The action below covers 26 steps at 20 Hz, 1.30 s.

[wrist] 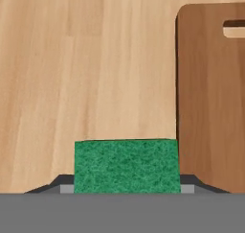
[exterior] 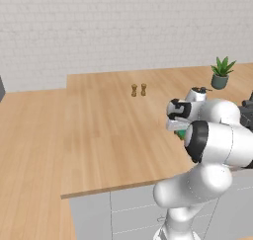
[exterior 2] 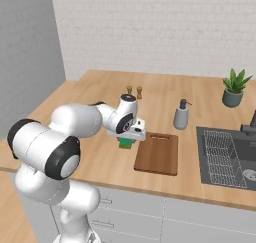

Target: Pick up the sponge from the counter and clean the cutting board by briefly scrubbing or pressing down on the cutting board. Once finished, release the sponge.

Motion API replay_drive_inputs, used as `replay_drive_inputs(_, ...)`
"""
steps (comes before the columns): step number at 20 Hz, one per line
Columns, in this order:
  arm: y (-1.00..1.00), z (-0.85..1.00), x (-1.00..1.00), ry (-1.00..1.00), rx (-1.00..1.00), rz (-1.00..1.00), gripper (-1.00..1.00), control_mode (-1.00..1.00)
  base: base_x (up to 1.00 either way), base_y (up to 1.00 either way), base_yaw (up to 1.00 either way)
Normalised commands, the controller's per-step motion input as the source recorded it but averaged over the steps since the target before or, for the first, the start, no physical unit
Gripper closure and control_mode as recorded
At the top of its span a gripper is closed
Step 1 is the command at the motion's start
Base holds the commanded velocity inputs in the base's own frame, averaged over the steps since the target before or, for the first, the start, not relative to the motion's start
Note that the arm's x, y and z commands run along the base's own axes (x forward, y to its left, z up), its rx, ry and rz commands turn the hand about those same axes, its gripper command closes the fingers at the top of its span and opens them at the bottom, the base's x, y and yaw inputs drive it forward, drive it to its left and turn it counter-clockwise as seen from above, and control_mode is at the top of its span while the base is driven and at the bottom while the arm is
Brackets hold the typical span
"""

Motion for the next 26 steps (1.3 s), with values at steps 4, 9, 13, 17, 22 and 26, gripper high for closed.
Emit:
replay_drive_inputs(4,-0.38,0.04,0.26,0.04,0.0,0.06,1.0,-1.0,0.0,0.0,0.0)
replay_drive_inputs(9,-0.34,0.0,0.43,0.01,0.01,0.02,1.0,-1.0,0.0,0.0,0.0)
replay_drive_inputs(13,-0.35,-0.02,0.53,0.05,0.01,0.01,1.0,-1.0,0.0,0.0,0.0)
replay_drive_inputs(17,-0.11,-0.24,0.39,0.05,-0.06,0.0,1.0,-1.0,0.0,0.0,0.0)
replay_drive_inputs(22,-0.05,-0.29,0.25,0.03,0.0,0.0,1.0,-1.0,0.0,0.0,0.0)
replay_drive_inputs(26,0.0,-0.31,0.11,0.0,0.0,0.02,1.0,-1.0,0.0,0.0,0.0)
